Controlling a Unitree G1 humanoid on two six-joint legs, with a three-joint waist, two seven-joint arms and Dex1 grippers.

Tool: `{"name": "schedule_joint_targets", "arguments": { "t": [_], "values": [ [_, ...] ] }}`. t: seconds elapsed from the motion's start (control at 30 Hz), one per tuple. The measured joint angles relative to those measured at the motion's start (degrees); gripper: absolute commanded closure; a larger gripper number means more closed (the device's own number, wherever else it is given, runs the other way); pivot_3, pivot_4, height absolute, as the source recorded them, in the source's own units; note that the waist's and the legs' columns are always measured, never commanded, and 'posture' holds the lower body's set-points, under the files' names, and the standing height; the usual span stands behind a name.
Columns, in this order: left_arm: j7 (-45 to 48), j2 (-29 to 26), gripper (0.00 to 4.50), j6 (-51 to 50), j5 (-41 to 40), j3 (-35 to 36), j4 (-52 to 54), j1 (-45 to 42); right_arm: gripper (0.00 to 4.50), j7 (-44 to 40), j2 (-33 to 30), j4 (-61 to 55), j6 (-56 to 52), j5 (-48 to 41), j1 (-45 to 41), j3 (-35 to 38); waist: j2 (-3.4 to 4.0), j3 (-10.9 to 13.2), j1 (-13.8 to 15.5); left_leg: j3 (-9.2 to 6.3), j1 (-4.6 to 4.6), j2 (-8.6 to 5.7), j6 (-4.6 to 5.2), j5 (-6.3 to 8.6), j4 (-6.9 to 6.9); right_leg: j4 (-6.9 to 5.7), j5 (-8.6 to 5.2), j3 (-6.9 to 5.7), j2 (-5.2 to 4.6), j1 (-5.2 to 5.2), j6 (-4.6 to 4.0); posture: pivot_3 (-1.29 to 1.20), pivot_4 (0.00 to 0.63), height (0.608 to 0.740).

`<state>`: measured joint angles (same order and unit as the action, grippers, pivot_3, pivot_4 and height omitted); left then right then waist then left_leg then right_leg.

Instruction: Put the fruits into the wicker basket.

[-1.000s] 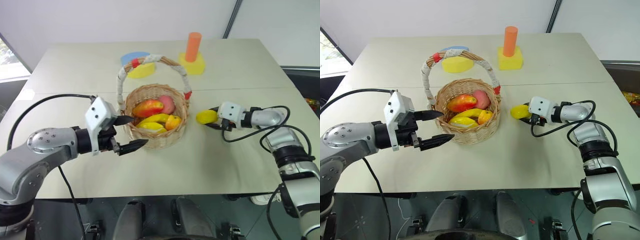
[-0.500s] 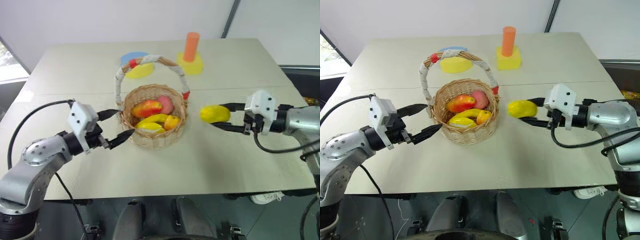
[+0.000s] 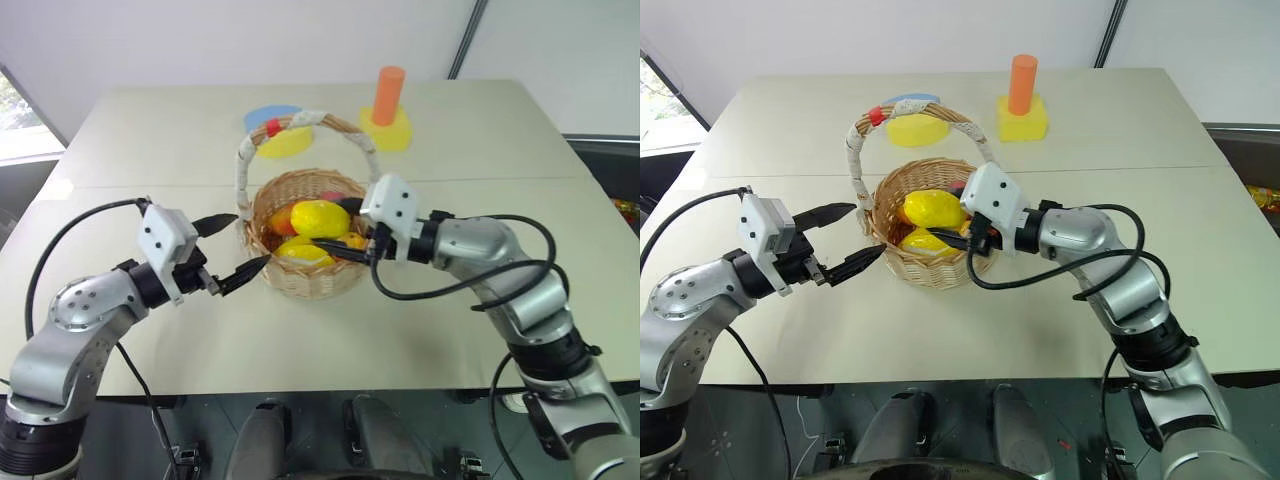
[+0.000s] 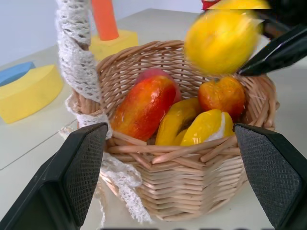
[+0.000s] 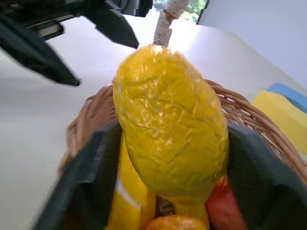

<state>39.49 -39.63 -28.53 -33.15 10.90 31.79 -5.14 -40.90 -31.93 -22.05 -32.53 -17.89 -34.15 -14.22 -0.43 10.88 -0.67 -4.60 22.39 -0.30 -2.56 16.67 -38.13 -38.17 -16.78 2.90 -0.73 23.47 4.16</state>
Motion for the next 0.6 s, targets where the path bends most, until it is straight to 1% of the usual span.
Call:
{"name": "schedule_joint_targets", "arguments": {
  "t": [0.03,0.1,0.2,0.3,0.37,0.4,0.47,0.6],
  "values": [
    [-0.31,0.2,0.0,-0.1,0.0,0.0,0.35,0.18,0.06,-0.07,-0.48,-0.02,1.06,0.8,0.15,0.1,0.0,0.0,0.01,0.0,0.0,-0.02,0.01,0.0,0.01,0.0,0.0,0.0,-0.02,0.0,0.0,0.0,0.15,0.74],
    [-0.89,0.49,0.0,-0.28,-0.02,-0.02,1.13,0.75,0.06,-1.99,-2.0,-0.91,3.17,-0.16,2.07,2.57,0.0,0.0,0.07,-0.04,0.01,-0.03,0.03,0.02,0.02,0.03,0.0,-0.03,-0.04,-0.03,0.0,0.0,0.15,0.74],
    [-1.31,0.88,0.0,-0.94,-0.04,-0.02,1.69,1.41,0.06,-7.53,-5.89,-3.6,0.15,-9.69,7.92,11.56,-0.01,0.0,0.09,-0.03,0.01,-0.04,0.07,0.04,0.03,0.06,0.0,-0.04,-0.06,-0.07,0.0,0.0,0.15,0.74],
    [-1.35,1.12,0.0,-1.03,-0.05,0.0,2.0,1.59,0.06,-9.77,-8.79,-3.77,-2.78,-15.06,11.74,17.45,-0.01,-0.01,-0.22,-0.01,-0.09,-0.01,0.07,0.04,0.02,0.04,0.0,-0.03,0.0,-0.13,0.0,0.0,0.15,0.74],
    [-1.35,1.4,0.0,-1.03,-0.08,0.01,2.06,1.61,0.06,-9.6,-9.0,-3.39,-3.67,-16.35,13.11,19.51,-0.01,0.0,-0.5,0.02,-0.15,0.04,0.07,0.04,0.02,-0.02,0.0,-0.01,0.09,-0.14,0.0,0.0,0.15,0.74],
    [-1.32,1.6,0.0,-1.03,-0.1,0.0,2.06,1.58,0.06,-8.69,-8.29,-2.5,-3.48,-16.21,12.98,19.76,-0.01,-0.01,-0.66,0.05,-0.21,0.07,0.07,0.03,0.02,-0.06,0.0,0.02,0.13,-0.15,0.0,0.0,0.15,0.74],
    [-1.27,2.04,0.0,-1.02,-0.1,-0.09,2.05,1.42,0.06,-5.43,-4.45,1.38,-2.57,-14.88,11.43,19.73,-0.01,-0.01,-0.89,0.08,-0.34,0.1,0.04,0.02,0.02,-0.09,0.01,0.03,0.17,-0.25,-0.02,0.0,0.15,0.74],
    [-1.22,2.94,0.0,-1.02,-0.1,-0.75,1.87,0.74,0.06,-0.53,2.61,9.47,1.92,-9.93,6.96,16.25,0.0,-0.01,-1.07,0.09,-0.33,0.08,0.02,0.0,0.02,-0.13,0.01,0.03,0.16,-0.22,-0.02,0.0,0.15,0.74]
  ]
}}
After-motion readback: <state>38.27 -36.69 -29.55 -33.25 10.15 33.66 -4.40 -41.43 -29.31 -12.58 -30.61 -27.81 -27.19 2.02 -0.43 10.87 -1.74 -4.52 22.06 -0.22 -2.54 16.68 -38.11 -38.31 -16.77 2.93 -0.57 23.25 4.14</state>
